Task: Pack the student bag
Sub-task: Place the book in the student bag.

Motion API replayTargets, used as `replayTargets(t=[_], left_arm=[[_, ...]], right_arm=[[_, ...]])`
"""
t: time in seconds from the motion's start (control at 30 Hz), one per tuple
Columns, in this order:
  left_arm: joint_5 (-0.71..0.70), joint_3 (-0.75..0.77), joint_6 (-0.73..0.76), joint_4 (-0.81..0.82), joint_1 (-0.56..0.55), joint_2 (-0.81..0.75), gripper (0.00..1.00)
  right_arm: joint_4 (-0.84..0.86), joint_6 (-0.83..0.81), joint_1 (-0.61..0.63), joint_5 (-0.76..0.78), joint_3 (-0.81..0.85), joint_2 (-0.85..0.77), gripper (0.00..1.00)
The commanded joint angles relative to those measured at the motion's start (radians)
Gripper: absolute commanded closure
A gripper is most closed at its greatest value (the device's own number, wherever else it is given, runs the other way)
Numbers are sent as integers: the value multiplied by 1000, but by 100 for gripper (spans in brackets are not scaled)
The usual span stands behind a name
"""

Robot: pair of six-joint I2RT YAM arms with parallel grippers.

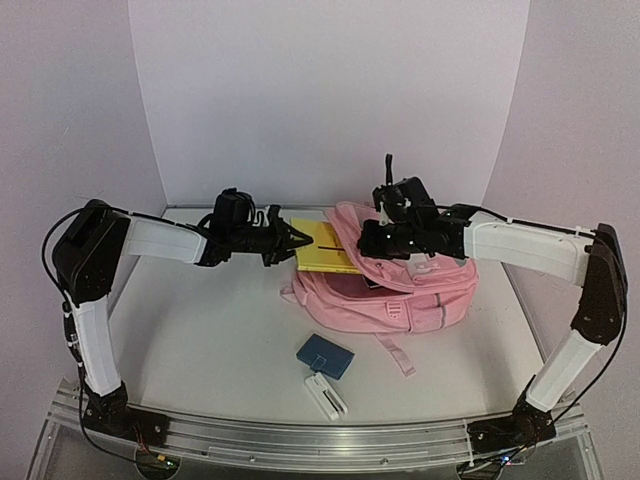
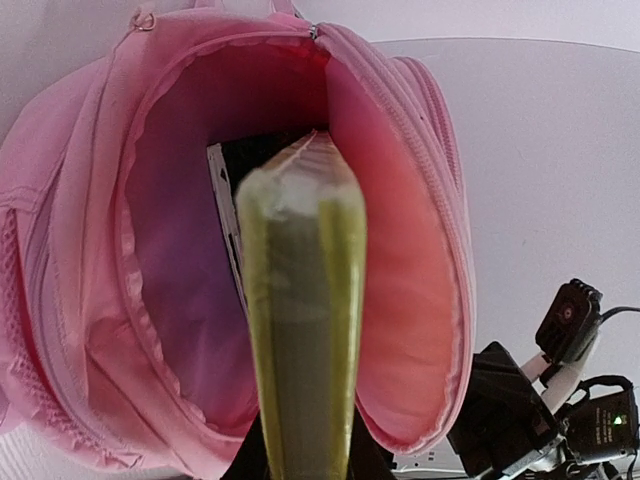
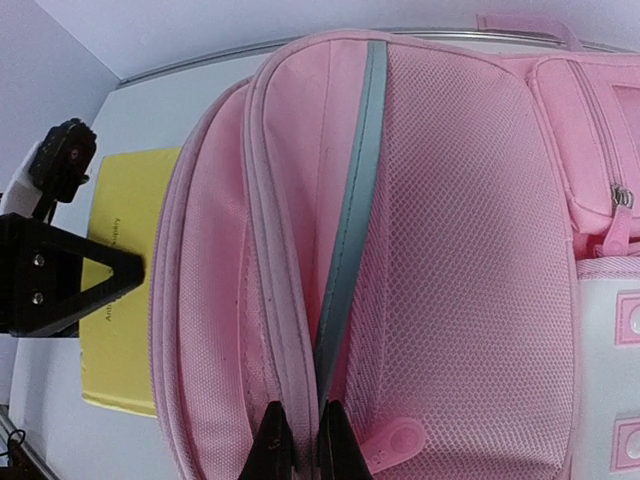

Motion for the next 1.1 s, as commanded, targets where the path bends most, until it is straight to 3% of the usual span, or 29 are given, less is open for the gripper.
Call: replayTargets(t=[0.0, 0.2, 0.37, 0.6, 0.77, 0.93, 1.07], left_arm=[[-14, 175, 30, 66, -37, 91, 100], [-55, 339, 87, -52, -93, 240, 100], [-96, 473, 192, -276, -112, 309, 99], [-231, 457, 322, -534, -111, 243, 60], [-259, 423, 344, -602, -111, 210, 45], [-261, 409, 350, -612, -120, 199, 43], [-219, 419, 334, -578, -123, 229, 58]], right_arm=[[141, 28, 14, -67, 9, -71, 100], [164, 36, 14, -76, 10, -66, 100], [169, 37, 14, -62, -2, -70, 100], [169, 27, 14, -17, -32, -98, 100], [169, 26, 14, -15, -37, -102, 100], [169, 29, 14, -17, -36, -95, 100], [169, 30, 14, -18, -33, -90, 100]])
